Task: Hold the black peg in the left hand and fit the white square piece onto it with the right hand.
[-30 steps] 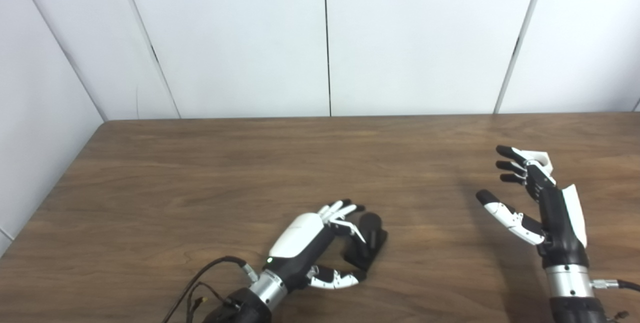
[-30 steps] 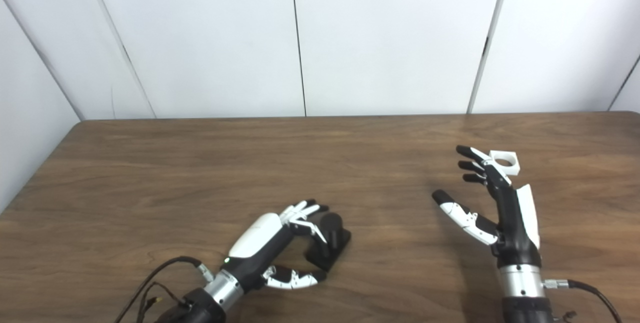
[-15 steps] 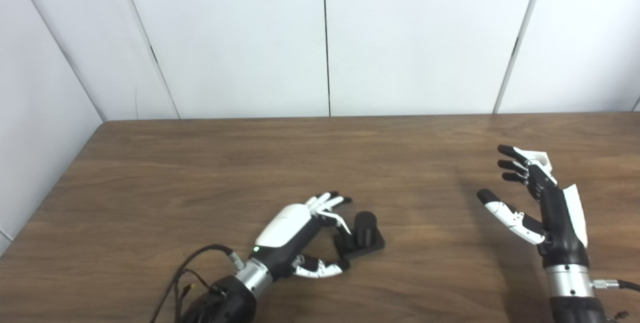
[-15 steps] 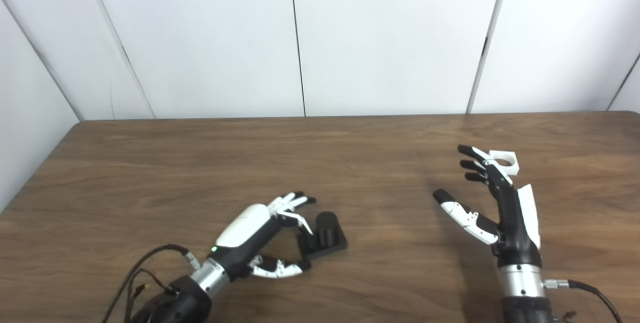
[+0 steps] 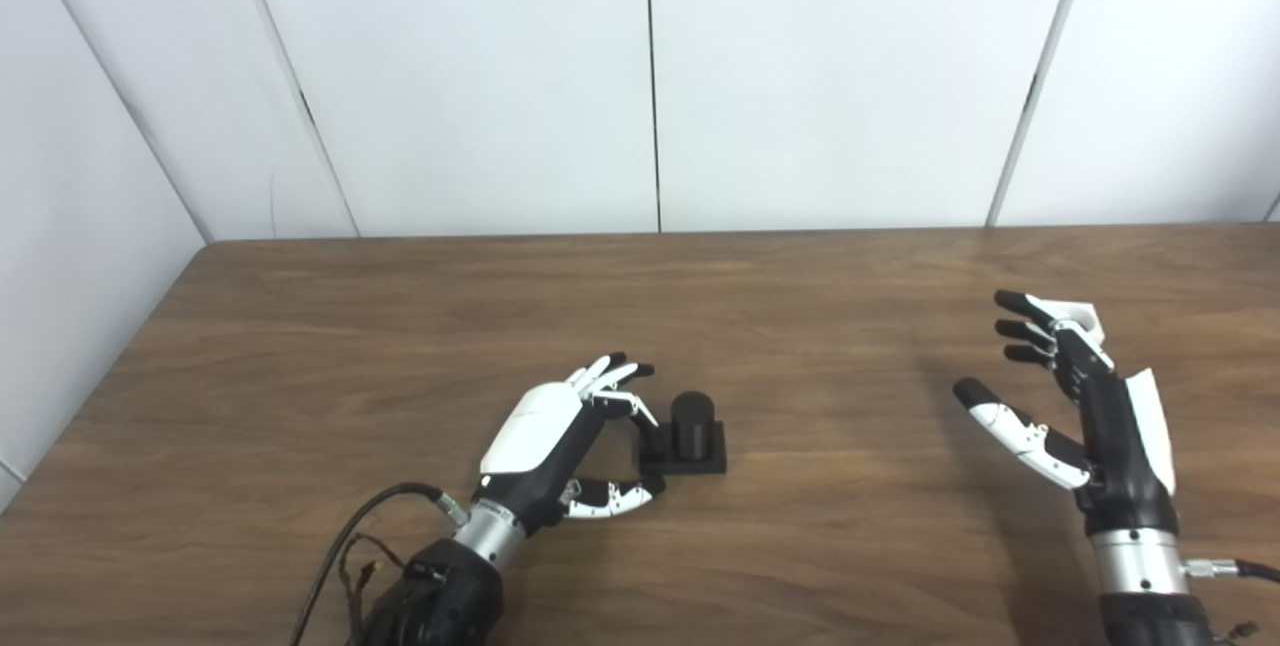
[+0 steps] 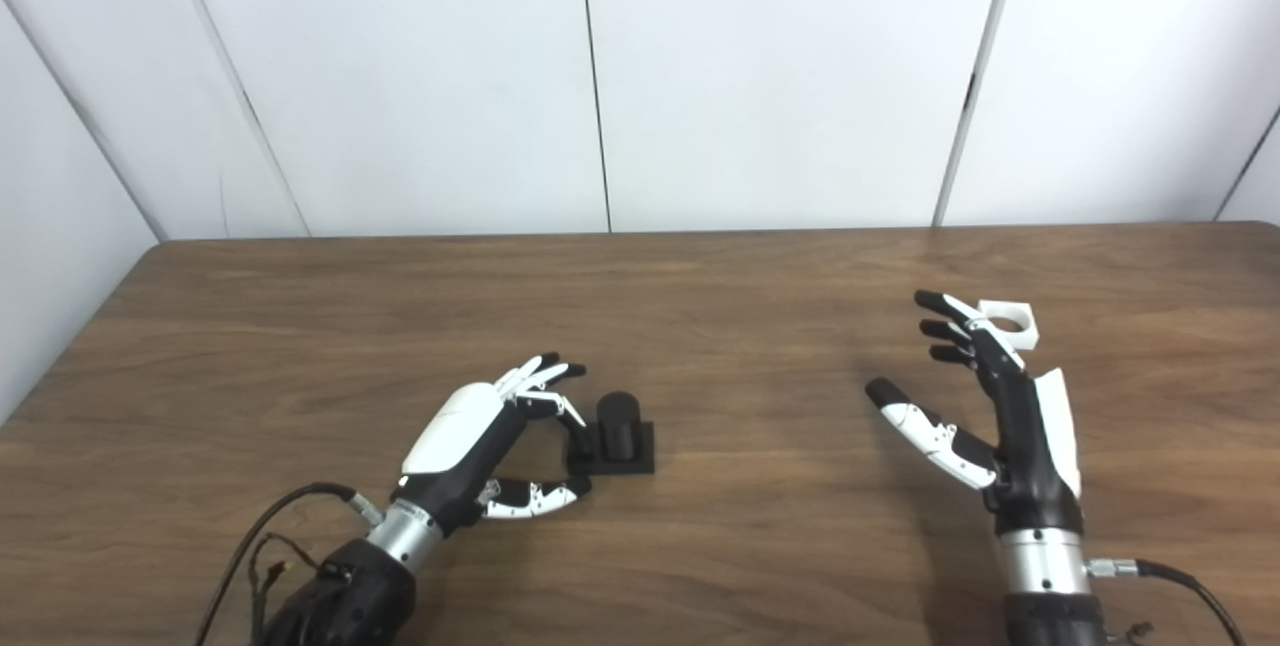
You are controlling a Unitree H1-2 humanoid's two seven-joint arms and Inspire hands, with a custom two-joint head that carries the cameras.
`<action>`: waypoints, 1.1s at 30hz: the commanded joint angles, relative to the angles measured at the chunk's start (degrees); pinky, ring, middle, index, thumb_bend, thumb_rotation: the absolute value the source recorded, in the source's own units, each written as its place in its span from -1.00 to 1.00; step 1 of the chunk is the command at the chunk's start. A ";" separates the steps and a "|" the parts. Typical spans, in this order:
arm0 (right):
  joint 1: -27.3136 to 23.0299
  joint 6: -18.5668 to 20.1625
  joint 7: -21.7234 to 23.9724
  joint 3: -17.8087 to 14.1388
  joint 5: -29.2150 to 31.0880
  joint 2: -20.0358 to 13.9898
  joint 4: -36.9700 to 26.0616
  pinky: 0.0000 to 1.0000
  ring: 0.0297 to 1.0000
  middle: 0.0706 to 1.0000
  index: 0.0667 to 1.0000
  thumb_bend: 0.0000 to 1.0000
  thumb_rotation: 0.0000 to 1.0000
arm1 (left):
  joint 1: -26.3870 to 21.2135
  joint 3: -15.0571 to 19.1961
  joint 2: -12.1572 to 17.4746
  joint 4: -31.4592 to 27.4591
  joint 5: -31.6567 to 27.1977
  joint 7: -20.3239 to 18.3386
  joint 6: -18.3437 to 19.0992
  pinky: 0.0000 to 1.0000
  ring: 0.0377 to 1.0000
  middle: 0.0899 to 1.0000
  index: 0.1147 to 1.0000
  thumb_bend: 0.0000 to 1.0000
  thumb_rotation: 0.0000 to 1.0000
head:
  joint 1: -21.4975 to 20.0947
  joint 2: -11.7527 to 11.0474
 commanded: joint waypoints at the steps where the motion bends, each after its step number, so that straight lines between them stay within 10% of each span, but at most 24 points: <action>1: 0.38 -1.10 -0.40 0.55 -0.73 0.89 1.27 0.42 0.53 0.64 0.56 0.24 -0.01 | -2.10 0.85 0.07 -0.44 0.70 2.04 0.12 0.95 0.96 0.80 -0.16 0.03 -0.88 | 0.07 0.06; 25: 0.33 0.59 -0.60 -0.65 -1.81 -0.01 -0.05 0.40 0.53 0.64 0.55 0.25 -0.06 | -1.96 0.72 -0.09 -0.11 0.44 2.01 0.34 0.94 0.94 0.79 -0.16 0.04 -0.87 | -1.75 0.25; 33: -3.24 11.91 2.15 -1.87 -13.82 -8.79 -3.37 0.46 0.64 0.68 0.51 0.40 -0.09 | -1.88 0.87 0.42 0.70 -0.28 2.23 -0.66 0.95 0.95 0.79 -0.16 0.04 -0.87 | -4.67 -0.51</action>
